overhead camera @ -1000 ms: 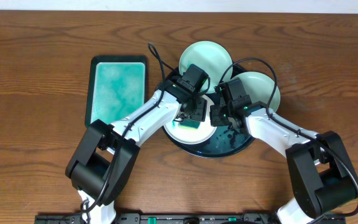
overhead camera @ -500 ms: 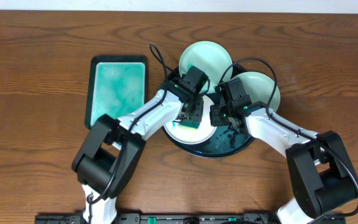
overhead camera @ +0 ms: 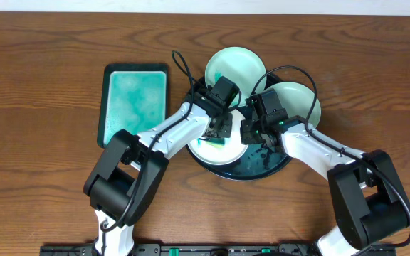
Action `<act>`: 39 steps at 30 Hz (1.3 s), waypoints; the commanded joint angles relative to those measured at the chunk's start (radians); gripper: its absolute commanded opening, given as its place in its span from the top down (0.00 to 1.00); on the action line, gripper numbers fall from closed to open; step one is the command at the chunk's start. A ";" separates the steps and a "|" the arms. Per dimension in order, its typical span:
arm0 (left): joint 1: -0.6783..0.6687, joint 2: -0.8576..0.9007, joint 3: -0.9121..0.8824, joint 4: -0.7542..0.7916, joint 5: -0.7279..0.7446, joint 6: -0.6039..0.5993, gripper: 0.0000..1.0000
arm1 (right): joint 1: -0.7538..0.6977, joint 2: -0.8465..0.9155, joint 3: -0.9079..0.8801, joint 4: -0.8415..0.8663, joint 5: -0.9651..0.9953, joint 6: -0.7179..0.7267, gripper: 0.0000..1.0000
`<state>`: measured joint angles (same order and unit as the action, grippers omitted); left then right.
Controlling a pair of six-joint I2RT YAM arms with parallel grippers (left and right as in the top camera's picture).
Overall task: Clean dirty plates on tray and stack at the side
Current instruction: 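Grasp the sponge again with the left gripper above the white plate, then scrub the white plate with the sponge while the right gripper holds it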
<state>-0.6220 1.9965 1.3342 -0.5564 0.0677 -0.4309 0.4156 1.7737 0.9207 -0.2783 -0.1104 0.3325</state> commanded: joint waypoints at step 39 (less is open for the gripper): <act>0.149 -0.052 -0.183 0.088 0.098 -0.098 0.93 | 0.010 0.013 0.004 -0.006 -0.010 -0.004 0.99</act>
<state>-0.4683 1.9396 1.1904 -0.4629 0.3824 -0.5240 0.4183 1.7737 0.9249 -0.2844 -0.1257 0.3340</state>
